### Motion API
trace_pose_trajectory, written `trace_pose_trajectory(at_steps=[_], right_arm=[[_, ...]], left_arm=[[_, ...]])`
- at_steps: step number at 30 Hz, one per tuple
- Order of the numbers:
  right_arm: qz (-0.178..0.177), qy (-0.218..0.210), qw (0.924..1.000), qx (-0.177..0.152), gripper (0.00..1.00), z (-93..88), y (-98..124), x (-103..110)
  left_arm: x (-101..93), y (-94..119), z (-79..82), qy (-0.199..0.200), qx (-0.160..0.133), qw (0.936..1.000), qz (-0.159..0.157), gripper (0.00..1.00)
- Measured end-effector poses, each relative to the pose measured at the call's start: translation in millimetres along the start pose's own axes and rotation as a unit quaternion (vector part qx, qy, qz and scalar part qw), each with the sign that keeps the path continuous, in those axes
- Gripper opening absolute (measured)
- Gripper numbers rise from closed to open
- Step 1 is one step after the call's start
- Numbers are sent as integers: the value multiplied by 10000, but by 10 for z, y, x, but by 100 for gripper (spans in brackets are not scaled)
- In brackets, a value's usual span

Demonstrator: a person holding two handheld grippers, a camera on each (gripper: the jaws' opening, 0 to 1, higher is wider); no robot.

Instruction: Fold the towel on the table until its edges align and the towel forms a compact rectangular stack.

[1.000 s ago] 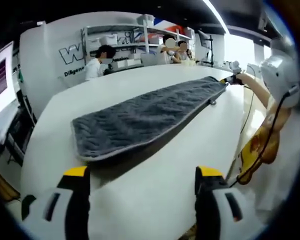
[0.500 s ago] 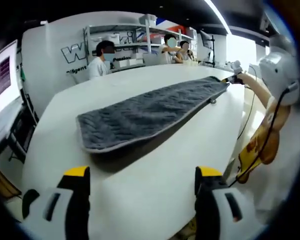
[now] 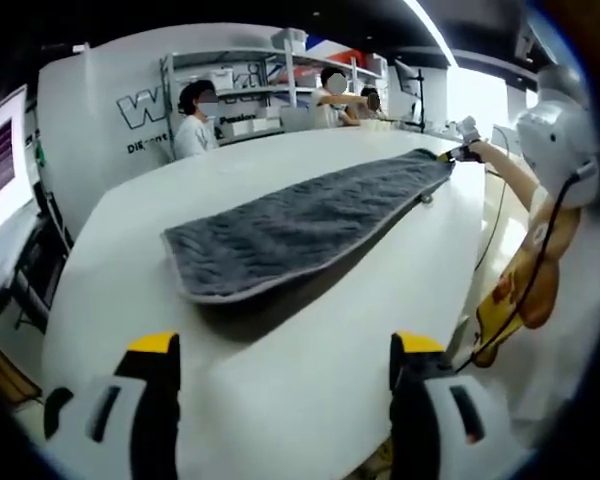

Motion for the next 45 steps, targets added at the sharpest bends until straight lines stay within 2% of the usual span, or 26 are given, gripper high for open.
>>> trace_pose_trajectory(at_steps=[19,25,34,45], right_arm=[[-332,-60,9994,1,6,-65,86,-230],[-380,-102,9992,-50,6,-77,125,-246],[-311,-122,9989,-318,6,51,258,-167],[-181,-40,9986,-497,6,169,365,-44]], left_arm=[[-19,-6,-17,7,28,10000,-31,91],[-41,-14,-13,-22,48,10000,-61,90],[-91,-44,4,-47,17,9999,-120,90],[-118,-65,-21,-13,-20,9999,-169,90]])
Point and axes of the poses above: the point that each gripper's makers call its tool centre point, and the gripper's own axes: y roughly backward along the fingers, x roughly to its left, z roughly out of its top, the point moved 7 cm from there along y, roughly backward along the fingers, and after that the axes turned 8 degrees about z, right-handed, at the moved point
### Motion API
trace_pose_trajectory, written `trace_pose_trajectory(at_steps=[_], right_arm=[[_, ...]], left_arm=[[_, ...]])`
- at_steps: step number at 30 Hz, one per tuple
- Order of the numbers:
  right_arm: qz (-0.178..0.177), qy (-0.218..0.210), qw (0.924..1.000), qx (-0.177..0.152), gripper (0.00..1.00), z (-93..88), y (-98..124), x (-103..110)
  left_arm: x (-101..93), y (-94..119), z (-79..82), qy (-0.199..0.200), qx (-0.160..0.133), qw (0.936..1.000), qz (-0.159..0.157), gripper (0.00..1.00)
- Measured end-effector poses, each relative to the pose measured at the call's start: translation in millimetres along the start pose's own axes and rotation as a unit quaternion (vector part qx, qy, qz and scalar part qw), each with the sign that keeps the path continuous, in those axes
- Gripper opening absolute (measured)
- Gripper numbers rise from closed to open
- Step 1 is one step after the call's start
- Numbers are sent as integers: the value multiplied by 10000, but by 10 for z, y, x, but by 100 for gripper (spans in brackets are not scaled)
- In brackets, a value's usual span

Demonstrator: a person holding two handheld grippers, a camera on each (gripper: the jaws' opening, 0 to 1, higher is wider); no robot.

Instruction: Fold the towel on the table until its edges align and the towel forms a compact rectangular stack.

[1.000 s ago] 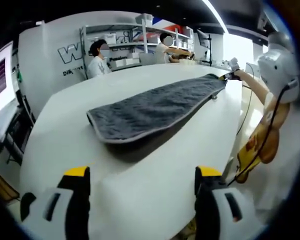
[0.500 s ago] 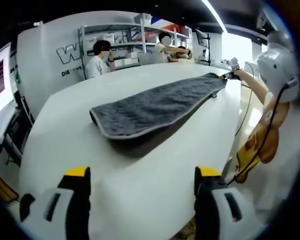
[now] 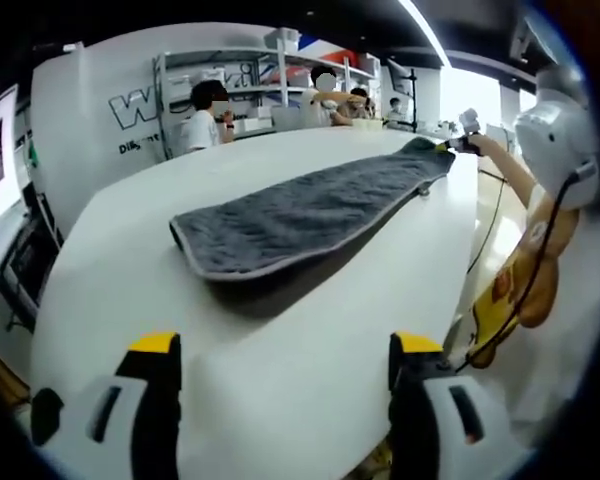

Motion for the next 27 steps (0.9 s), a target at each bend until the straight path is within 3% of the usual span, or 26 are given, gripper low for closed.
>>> trace_pose_trajectory(at_steps=[16,27], right_arm=[[314,247,9990,-176,6,241,48,348],[576,682,9957,-243,6,400,62,785]], left_arm=[[-14,-31,-8,-29,-57,9999,-106,90],[-17,-39,-6,-48,-140,9997,-172,89]])
Point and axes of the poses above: the point that each gripper's makers call its tool centre point, and the gripper's own axes: y roughly backward along the fingers, x roughly to its left, z roughly out of its top, the point moved 7 cm from there along y, roughly backward along the fingers, and after that the axes turned 8 degrees about z, right-handed, at the moved point
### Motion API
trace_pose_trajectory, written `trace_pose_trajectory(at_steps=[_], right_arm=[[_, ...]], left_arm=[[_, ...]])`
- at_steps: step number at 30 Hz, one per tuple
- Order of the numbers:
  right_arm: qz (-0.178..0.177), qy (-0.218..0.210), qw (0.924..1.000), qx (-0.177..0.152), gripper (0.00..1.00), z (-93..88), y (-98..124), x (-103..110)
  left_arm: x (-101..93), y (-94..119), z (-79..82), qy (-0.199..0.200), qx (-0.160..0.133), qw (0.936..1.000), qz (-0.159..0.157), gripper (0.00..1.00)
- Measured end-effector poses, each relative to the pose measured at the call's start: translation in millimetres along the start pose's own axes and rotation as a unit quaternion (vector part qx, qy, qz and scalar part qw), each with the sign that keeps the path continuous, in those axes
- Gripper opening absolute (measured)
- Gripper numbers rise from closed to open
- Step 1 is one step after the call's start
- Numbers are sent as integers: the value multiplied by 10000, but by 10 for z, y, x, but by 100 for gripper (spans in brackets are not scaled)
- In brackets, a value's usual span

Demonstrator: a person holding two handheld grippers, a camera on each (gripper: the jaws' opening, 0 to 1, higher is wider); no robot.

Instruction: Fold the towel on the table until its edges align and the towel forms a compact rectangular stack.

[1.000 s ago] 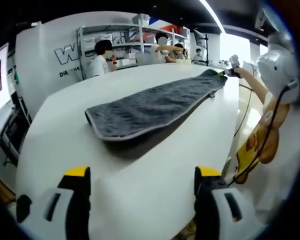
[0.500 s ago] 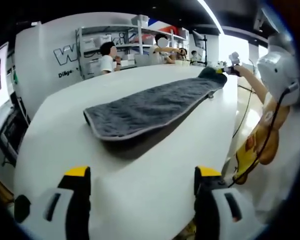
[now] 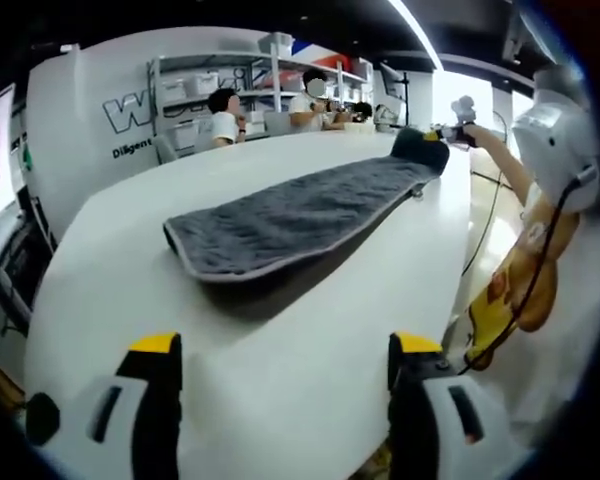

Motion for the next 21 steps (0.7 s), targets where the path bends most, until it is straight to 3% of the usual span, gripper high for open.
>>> trace_pose_trajectory(at_steps=[21], right_arm=[[632,60,9978,-190,6,267,-360,635]], left_arm=[[84,-20,-48,-40,-113,9995,-307,89]])
Point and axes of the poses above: the point that each gripper's makers call its tool centre point, and the gripper's own axes: y roughly backward along the fingers, x roughly to its left, z roughly out of its top, the point moved 7 cm from there along y, roughly backward along the fingers, and after that the axes turned 8 degrees about z, right-handed, at the moved point
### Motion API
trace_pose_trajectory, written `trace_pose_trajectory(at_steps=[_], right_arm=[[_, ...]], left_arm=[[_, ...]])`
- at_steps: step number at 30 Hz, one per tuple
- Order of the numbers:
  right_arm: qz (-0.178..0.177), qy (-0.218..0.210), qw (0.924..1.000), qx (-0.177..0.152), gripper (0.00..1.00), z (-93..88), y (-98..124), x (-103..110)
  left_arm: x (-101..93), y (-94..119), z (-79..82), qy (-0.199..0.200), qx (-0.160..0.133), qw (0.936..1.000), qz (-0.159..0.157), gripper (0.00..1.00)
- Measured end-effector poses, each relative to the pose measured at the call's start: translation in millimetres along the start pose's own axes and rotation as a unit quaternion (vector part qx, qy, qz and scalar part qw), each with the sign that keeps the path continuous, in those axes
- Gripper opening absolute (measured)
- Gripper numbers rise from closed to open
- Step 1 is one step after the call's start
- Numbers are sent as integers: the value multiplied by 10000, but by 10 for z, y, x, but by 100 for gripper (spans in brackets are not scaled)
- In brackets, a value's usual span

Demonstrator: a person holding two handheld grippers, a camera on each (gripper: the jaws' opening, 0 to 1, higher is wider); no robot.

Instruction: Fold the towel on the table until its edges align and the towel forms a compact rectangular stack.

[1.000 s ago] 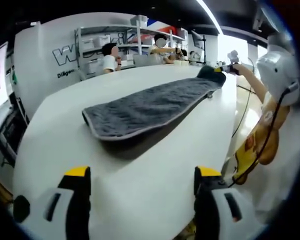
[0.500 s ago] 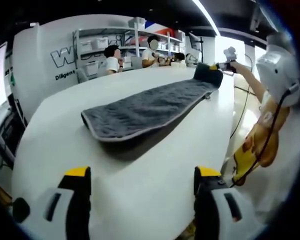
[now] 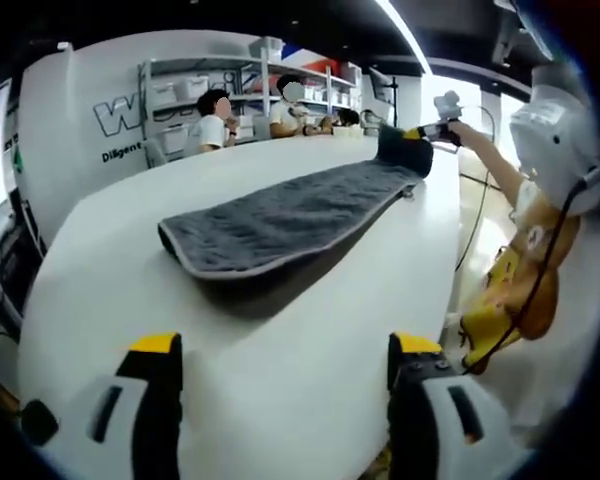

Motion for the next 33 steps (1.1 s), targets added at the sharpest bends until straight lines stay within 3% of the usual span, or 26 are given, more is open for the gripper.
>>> trace_pose_trajectory(at_steps=[17,33], right_arm=[[596,251,9979,74,6,187,-415,458],[1123,459,9925,149,6,239,-664,828]], left_arm=[[80,16,-34,-18,-35,9999,-118,89],[125,46,-87,48,-43,9999,-103,89]])
Point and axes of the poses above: the point that each gripper's makers call its tool centre point, and the gripper's own axes: y roughly backward along the fingers, x roughly to its left, z roughly out of its top, the point moved 7 cm from there along y, roughly backward along the fingers, and after that the axes turned 8 degrees about z, right-handed, at the moved point
